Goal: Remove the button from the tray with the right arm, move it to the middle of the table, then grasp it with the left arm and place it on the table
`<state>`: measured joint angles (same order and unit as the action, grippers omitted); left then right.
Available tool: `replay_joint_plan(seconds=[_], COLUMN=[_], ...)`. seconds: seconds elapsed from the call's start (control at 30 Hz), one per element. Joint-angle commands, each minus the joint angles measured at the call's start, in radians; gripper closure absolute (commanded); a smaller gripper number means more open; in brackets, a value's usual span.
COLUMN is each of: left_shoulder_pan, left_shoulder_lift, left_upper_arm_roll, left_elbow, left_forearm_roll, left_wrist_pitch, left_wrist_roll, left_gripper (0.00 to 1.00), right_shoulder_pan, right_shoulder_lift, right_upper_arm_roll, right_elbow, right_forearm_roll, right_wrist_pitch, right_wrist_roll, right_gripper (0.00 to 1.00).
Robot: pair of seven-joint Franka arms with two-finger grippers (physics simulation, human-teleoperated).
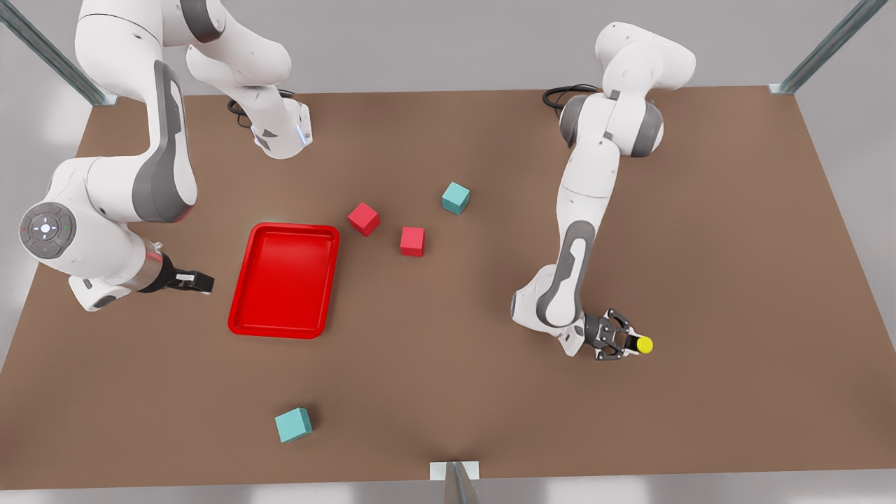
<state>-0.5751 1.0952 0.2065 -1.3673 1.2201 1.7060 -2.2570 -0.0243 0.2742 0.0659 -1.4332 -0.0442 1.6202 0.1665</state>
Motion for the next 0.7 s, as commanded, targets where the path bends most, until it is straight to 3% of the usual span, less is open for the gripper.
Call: replay_joint_plan(seconds=[0.0,0.33,0.37,0.4,0.43,0.67], left_shoulder_pan=[0.0,0.0,-0.002,-0.003,-0.005,-0.022], left_shoulder_lift=[-0.001,0.02,0.02,0.02,0.02,0.015], left_upper_arm_roll=[-0.004,-0.004,-0.004,-0.004,-0.004,-0.006], left_elbow=[0.004,0.004,0.004,0.004,0.004,-0.003], left_forearm_roll=[-0.004,-0.025,-0.027,-0.027,-0.025,-0.03], left_wrist_pitch=[0.0,0.053,0.052,0.046,0.037,0.032], left_wrist_roll=[-0.194,-0.239,-0.236,-0.228,-0.222,-0.222], left_gripper=[0.61,0.61,0.57,0.25,0.0,0.0], right_shoulder_pan=[0.0,0.0,0.0,0.0,0.0,0.0], right_shoulder_lift=[-0.001,0.0,0.0,0.0,0.0,0.0], right_upper_arm_roll=[0.0,-0.001,0.0,0.0,0.0,0.0], right_elbow=[0.0,0.0,0.0,0.0,0.0,0.0], right_forearm_roll=[0.0,0.0,0.0,0.0,-0.002,-0.002], right_wrist_pitch=[0.0,0.0,0.0,0.0,0.0,0.0], right_wrist_roll=[-0.002,-0.002,-0.002,-0.002,-0.001,-0.002], right_gripper=[0.0,0.0,0.0,0.0,0.0,0.0])
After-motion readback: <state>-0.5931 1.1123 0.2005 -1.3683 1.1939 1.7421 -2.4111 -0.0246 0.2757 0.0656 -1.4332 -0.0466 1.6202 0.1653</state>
